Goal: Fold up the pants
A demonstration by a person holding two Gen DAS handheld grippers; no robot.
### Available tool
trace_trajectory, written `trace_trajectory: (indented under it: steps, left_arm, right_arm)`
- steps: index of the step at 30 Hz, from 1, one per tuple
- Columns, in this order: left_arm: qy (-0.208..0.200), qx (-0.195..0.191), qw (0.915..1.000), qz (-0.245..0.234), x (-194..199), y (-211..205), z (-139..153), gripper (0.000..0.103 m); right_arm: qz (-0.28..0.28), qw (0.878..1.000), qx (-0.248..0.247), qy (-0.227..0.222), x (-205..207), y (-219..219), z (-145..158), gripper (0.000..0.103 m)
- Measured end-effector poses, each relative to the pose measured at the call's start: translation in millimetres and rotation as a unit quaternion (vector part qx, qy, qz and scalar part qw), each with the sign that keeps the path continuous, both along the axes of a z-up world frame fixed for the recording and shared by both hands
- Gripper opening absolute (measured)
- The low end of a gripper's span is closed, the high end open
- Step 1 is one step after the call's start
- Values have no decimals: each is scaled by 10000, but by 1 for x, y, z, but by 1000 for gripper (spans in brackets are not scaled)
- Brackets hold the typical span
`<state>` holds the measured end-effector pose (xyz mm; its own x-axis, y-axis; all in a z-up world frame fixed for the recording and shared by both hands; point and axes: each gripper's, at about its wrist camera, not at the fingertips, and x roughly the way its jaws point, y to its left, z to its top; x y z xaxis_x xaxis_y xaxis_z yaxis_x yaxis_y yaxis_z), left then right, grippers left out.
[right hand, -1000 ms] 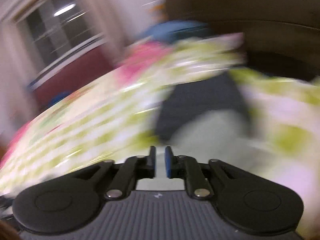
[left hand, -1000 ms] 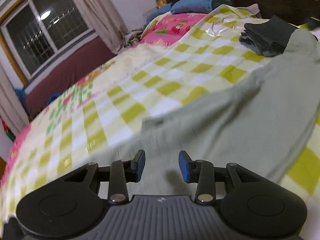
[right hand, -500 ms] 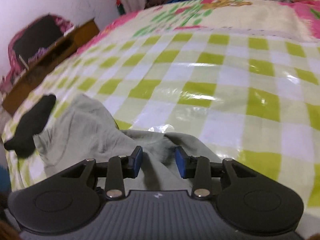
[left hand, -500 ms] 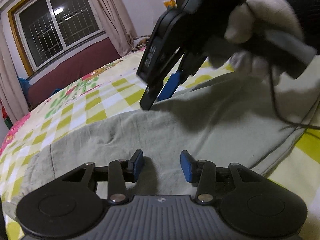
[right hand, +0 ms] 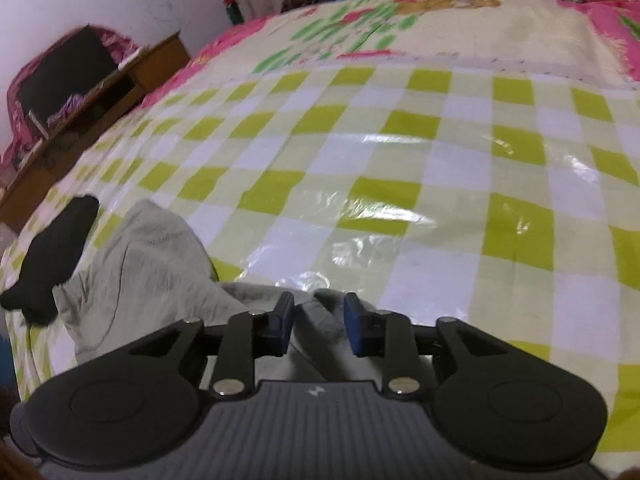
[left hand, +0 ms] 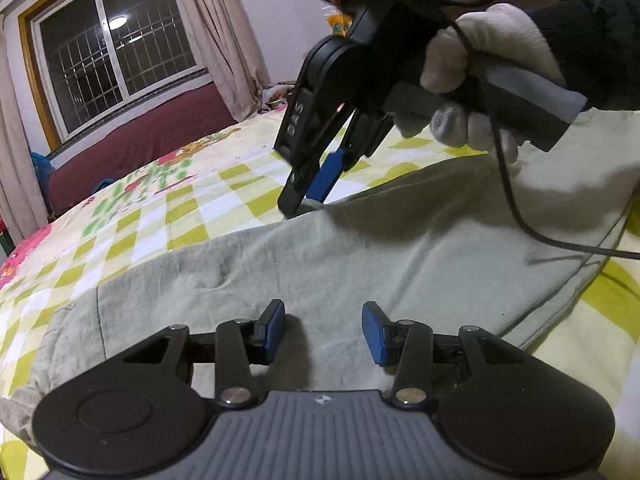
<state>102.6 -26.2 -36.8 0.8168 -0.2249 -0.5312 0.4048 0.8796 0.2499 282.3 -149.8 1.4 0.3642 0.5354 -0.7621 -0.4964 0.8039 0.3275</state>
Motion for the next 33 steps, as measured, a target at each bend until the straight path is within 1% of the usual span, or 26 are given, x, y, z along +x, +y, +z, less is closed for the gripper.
trace_trajectory:
  steps: [1, 4, 5, 6, 7, 9, 11, 12, 13, 15, 16, 17, 19, 23, 25, 26, 29, 31, 32, 33]
  left_arm:
    - [3, -15, 10000, 1, 0, 0, 0, 57]
    - [32, -74, 10000, 3, 1, 2, 1, 57]
    - [39, -89, 10000, 3, 1, 2, 1, 57]
    - [39, -104, 9999, 0, 1, 2, 1, 57]
    - [33, -119, 9999, 2, 1, 2, 2, 57]
    - [-38, -158, 9998, 61, 0, 4, 3, 57]
    - [-119, -157, 9996, 193, 3, 6, 3, 57]
    - [-69, -149, 9995, 260, 6, 6, 2, 57]
    - [46, -136, 9994, 307, 9, 7, -1, 57]
    - [156, -127, 9992, 344, 13, 7, -4, 58]
    - [155, -118, 9992, 340, 13, 7, -4, 58]
    - [138, -94, 9993, 337, 12, 6, -5, 59]
    - [103, -28, 9994, 342, 11, 4, -6, 60]
    - [81, 23, 9994, 347, 11, 2, -7, 63]
    - [60, 53, 9993, 356, 12, 2, -7, 64]
    - [44, 75, 9993, 359, 12, 1, -8, 64]
    - [-23, 155, 9992, 366, 9, -2, -9, 64]
    - [-68, 222, 9990, 375, 8, -3, -9, 65]
    - [-91, 278, 9988, 381, 7, -5, -10, 65]
    - [-110, 349, 9986, 389, 6, -7, -10, 66]
  right_arm:
    - [83, 9999, -58, 89, 2, 2, -3, 33]
    - [180, 9996, -191, 120, 3, 6, -8, 33]
    - [160, 9996, -216, 104, 2, 7, -8, 29]
    - [103, 9997, -198, 112, 3, 6, -8, 12]
    - [4, 9998, -114, 172, 4, 4, -8, 4]
    - [-285, 9992, 152, 246, 8, -2, -3, 3]
    - [-619, 9968, 466, 219, 17, -10, 3, 2]
    - [-818, 9945, 606, 235, 23, -13, 4, 2]
    - [-1029, 9924, 633, 221, 30, -15, 3, 2]
    - [-1385, 9890, 489, 163, 41, -12, -6, 4]
    - [-1436, 9886, 390, 207, 47, -8, -12, 8]
    - [-1492, 9883, 221, 229, 50, -5, -18, 9]
    - [-1666, 9860, 99, 68, 48, -4, -16, 9]
    - [-1950, 9797, 17, -460, 27, -25, 8, 9]
    - [-2085, 9752, -86, -740, 4, -43, 21, 9]
    - [-2111, 9745, -50, -764, -12, -54, 26, 9]
    - [-2168, 9744, 187, -569, -60, -85, 26, 11]
    - [-2376, 9705, 96, -389, -93, -107, 18, 14]
    - [-2590, 9655, -11, -280, -106, -122, 10, 14]
    - [-2912, 9565, -125, -142, -116, -141, 3, 14]
